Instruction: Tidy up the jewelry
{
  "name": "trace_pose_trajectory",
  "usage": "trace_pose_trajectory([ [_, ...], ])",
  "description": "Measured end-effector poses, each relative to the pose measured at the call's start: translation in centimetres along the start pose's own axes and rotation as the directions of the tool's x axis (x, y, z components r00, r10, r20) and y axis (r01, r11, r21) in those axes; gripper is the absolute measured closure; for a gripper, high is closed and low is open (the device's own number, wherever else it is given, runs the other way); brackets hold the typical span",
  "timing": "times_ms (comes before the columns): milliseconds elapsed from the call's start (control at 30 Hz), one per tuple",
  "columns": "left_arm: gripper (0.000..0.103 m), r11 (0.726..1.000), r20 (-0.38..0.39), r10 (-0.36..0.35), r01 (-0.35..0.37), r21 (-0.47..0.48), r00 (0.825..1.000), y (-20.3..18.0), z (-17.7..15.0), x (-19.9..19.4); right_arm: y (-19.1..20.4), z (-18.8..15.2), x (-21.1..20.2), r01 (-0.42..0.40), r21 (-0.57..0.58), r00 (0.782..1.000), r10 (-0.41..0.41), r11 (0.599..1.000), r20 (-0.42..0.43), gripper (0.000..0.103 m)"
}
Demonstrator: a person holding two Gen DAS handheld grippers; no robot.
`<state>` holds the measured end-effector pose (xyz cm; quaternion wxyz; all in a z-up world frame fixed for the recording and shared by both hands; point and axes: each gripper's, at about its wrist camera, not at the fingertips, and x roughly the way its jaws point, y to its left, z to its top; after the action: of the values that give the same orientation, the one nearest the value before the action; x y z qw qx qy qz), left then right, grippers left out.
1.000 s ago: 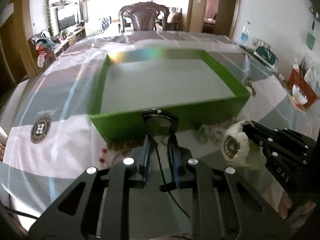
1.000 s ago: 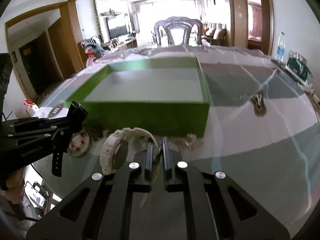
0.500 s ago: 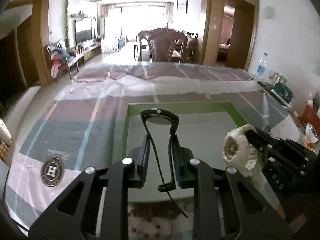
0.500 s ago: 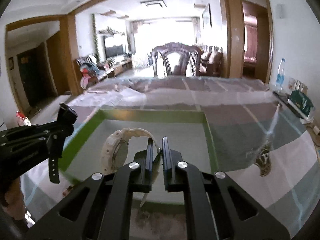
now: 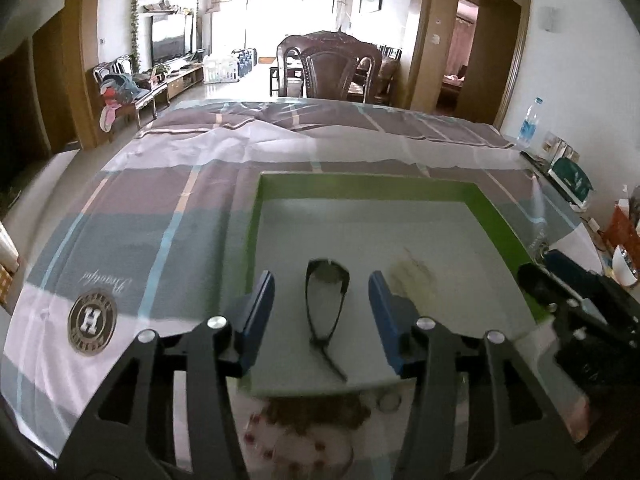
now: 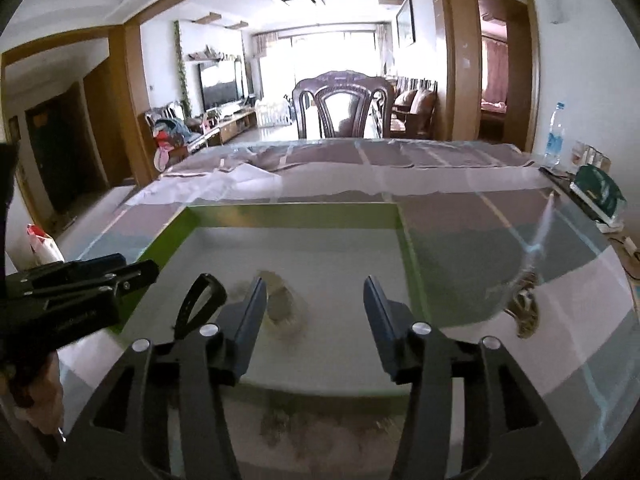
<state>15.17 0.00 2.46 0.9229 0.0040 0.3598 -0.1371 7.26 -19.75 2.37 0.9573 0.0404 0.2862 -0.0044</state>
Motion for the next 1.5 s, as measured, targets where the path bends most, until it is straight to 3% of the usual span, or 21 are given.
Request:
trace_pose_trajectory([
  [100, 0.054, 0.999, 0.001, 0.042, -0.042, 0.001, 0.999, 0.3, -2.2, -1.8, -1.4, -1.8, -1.4, 0.003, 0.004, 1.0, -0.003, 1.0, -0.027, 0.053],
  [167, 0.054, 0.999, -0.005, 0.048, -0.048, -0.002, 0.999, 0.5, -3.5, -2.5, -2.6, -3.3, -1.5, 0.024, 0.015, 0.997, -0.023, 1.0, -0.077, 0.066],
  [200, 0.054, 0.999, -0.013, 0.049, -0.049, -0.003, 0.999, 0.5, -4.0, -2.6, -3.1, -4.0, -1.2, 0.031, 0.026, 0.994, -0.029, 0.999, -0.102, 0.067],
  [500, 0.054, 0.998, -0.149, 0.053, -0.055, -0.009, 0.987, 0.3, -7.6, 0.3, -3.7, -7.2, 4.0, 0.033, 0.064, 0.961, -0.014, 0.997, -0.277, 0.067],
  [600, 0.053, 0.998, -0.157, 0.053, -0.055, -0.01, 0.986, 0.5, -8.0, 0.5, -1.7, -7.6, 4.1, 0.031, 0.0, 0.959, -0.029, 1.0, -0.282, 0.065],
  [833, 0.05, 0.999, -0.159, 0.047, -0.048, -0.004, 0.986, 0.4, -8.7, 0.1, 1.4, -8.6, 2.5, -0.104, -0.075, 0.943, 0.074, 0.992, -0.326, 0.065],
  [967, 0.049, 0.999, -0.167, 0.046, -0.047, 0.0, 0.985, 0.4, -9.2, 0.0, 1.6, -7.5, 1.6, -0.096, -0.068, 0.959, 0.074, 0.993, -0.275, 0.065],
  [1067, 0.049, 0.999, -0.183, 0.053, -0.054, -0.002, 0.982, 0.6, -9.5, 0.4, 2.4, -6.7, 2.3, -0.112, -0.06, 0.961, 0.093, 0.992, -0.26, 0.065],
  [1267, 0.049, 0.998, -0.187, 0.054, -0.057, -0.012, 0.981, 1.1, -10.1, 0.2, 5.1, -6.7, 5.4, -0.163, -0.063, 0.944, 0.137, 0.985, -0.301, 0.066],
  [1400, 0.049, 0.998, -0.192, 0.06, -0.064, -0.016, 0.98, 1.5, -10.2, 0.2, 5.6, -7.2, 5.1, -0.181, -0.085, 0.94, 0.147, 0.98, -0.308, 0.083],
  [1467, 0.049, 0.998, -0.195, 0.059, -0.063, -0.016, 0.979, 1.5, -10.3, 0.2, 5.5, -7.4, 4.3, -0.212, -0.089, 0.932, 0.175, 0.973, -0.316, 0.097],
  [1500, 0.049, 0.998, -0.196, 0.057, -0.061, -0.016, 0.979, 1.5, -10.4, 0.2, 5.3, -7.6, 4.1, -0.226, -0.088, 0.927, 0.187, 0.97, -0.326, 0.097],
])
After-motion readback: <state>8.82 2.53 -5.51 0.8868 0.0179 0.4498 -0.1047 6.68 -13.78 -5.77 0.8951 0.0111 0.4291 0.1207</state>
